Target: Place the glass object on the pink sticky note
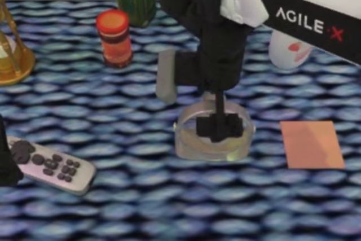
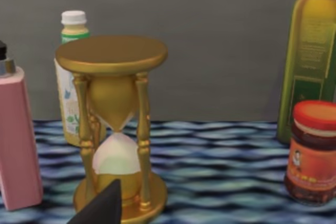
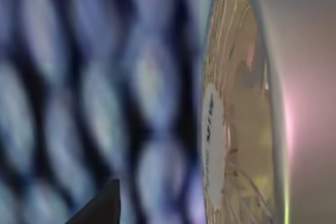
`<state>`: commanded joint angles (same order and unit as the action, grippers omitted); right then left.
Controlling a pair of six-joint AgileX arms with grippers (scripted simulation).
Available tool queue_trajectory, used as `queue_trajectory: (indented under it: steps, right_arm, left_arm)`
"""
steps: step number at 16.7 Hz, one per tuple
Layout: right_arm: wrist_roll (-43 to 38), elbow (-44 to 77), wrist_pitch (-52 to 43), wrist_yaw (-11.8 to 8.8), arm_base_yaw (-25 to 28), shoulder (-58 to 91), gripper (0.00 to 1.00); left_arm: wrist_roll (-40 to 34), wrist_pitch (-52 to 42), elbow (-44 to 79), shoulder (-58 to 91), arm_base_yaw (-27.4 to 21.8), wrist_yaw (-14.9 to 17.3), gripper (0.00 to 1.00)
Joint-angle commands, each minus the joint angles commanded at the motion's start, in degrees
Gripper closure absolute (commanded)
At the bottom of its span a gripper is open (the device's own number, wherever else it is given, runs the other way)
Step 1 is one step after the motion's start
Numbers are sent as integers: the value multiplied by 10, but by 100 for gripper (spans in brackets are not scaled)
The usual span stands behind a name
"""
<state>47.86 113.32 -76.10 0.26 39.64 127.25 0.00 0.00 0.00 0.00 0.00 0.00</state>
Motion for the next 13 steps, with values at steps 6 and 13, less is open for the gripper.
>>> queue_trajectory:
  steps: [6, 13]
  right_arm:
    - [0, -10, 10, 0, 0, 0, 8]
    - [0, -10, 10, 0, 0, 0, 60]
  left_arm:
    - [0, 0, 0, 0, 0, 0, 0]
    - [0, 0, 0, 0, 0, 0, 0]
